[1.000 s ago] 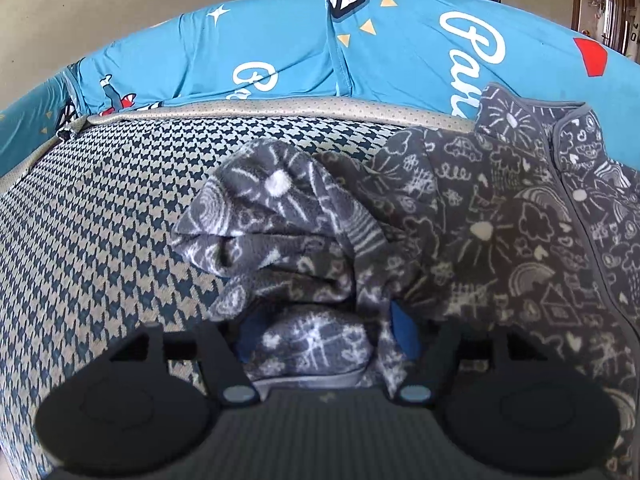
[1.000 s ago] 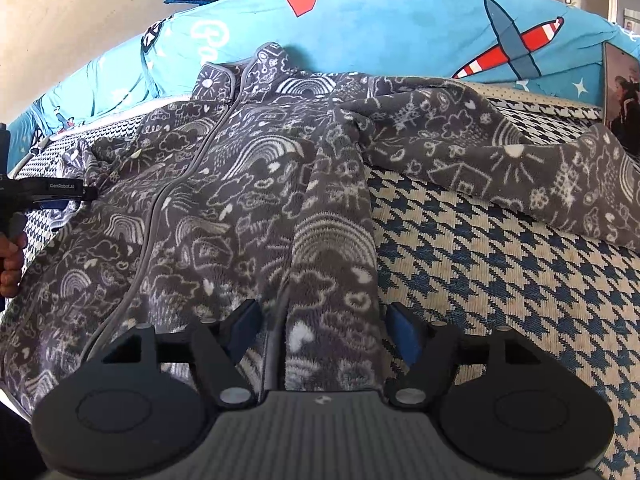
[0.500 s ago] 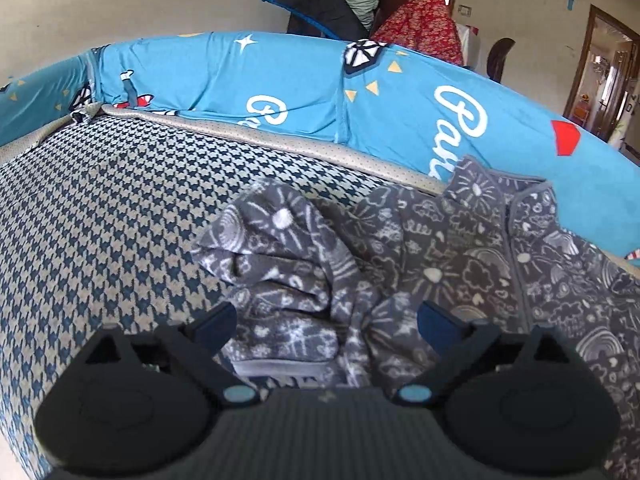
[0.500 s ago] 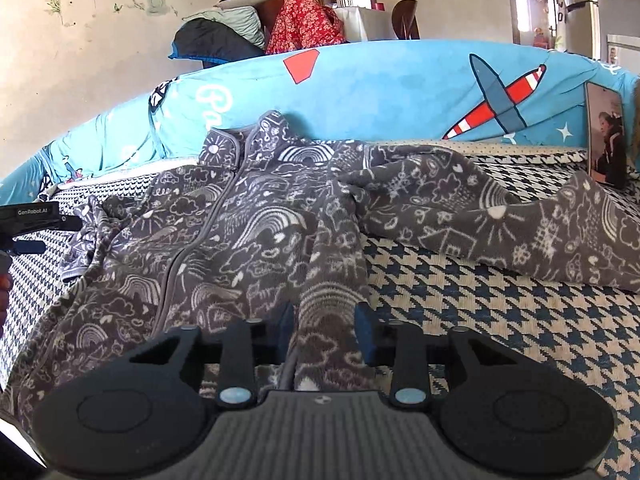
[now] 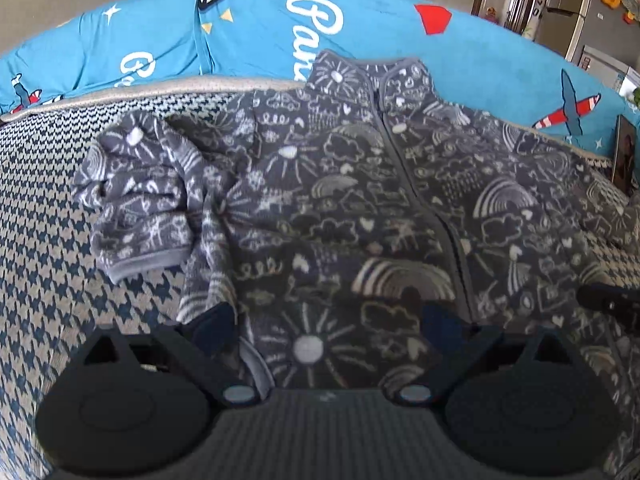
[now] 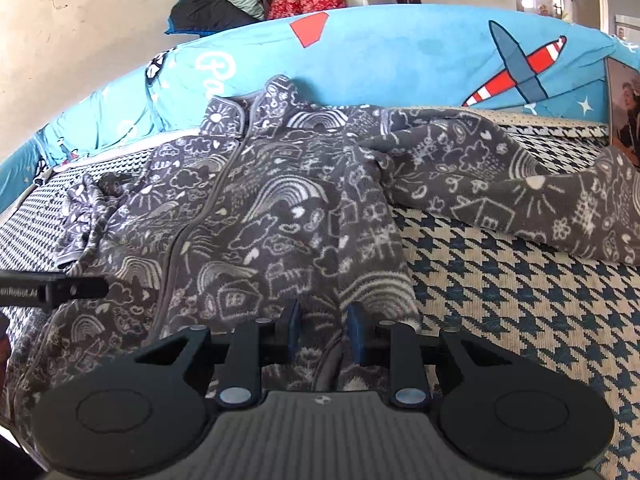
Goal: Fold clothes
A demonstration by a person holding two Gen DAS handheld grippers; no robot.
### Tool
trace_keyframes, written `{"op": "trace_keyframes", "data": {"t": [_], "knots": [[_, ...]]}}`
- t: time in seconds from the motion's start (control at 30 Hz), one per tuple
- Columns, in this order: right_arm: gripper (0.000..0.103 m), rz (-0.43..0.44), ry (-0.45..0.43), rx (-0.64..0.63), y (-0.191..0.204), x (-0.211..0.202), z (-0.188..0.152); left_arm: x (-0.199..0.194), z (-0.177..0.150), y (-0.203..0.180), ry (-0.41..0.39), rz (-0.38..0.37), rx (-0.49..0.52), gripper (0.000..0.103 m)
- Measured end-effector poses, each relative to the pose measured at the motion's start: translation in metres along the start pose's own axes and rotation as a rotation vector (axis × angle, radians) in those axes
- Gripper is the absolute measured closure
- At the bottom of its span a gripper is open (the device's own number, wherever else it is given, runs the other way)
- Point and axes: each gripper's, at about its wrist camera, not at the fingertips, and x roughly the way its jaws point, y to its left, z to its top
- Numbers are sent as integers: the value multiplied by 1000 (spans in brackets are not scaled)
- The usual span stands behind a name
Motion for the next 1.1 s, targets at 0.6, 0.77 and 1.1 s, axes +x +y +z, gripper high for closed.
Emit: {"op": "trace_keyframes", "data": {"t": [0.6, 0.77, 1.1], "knots": [[77, -81, -13, -3, -1, 6, -1, -30, -60, 14, -19, 43, 3, 0], [74, -54, -30, 46, -2, -9, -2, -39, -70, 8, -64, 74, -10, 0], [73, 97, -65, -7, 17, -50, -22, -67, -91, -30, -184, 49, 0, 0]]}}
